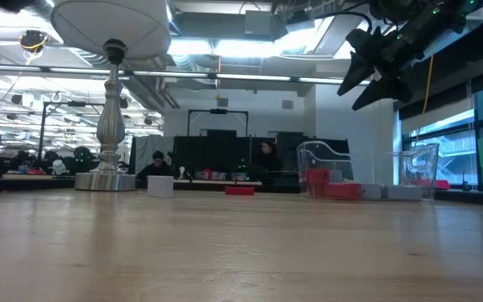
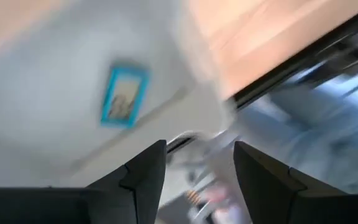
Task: Pick & Place Office items
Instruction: Put the white timer into the gray bin
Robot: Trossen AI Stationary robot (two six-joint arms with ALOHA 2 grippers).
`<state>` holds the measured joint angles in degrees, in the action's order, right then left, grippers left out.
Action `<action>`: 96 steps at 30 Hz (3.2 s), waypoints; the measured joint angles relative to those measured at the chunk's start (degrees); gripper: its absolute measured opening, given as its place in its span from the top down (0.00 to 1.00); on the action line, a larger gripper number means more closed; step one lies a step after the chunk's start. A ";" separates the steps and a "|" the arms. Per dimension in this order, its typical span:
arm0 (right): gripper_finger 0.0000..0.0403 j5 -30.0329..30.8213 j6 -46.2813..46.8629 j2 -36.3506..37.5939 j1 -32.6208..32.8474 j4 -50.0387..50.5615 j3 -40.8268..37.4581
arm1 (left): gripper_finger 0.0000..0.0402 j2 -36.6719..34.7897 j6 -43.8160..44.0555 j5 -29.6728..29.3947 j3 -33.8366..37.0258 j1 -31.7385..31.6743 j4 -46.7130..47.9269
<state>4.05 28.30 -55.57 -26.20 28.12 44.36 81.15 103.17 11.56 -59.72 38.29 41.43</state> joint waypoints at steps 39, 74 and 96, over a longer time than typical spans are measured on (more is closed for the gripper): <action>0.29 0.00 1.31 0.02 0.00 -3.23 0.00 | 0.54 12.02 -135.61 -25.32 -0.07 -44.24 -1.83; 0.29 -0.46 1.26 0.04 0.04 -3.14 0.00 | 0.87 14.69 -111.63 -18.89 -14.25 -44.42 11.79; 0.29 4.46 1.04 0.04 0.02 -5.99 0.00 | 0.86 1.26 -26.76 -12.71 -11.94 3.67 16.12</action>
<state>8.52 29.34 -55.53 -26.17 22.13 44.36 82.41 76.40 -1.15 -71.66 41.96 57.55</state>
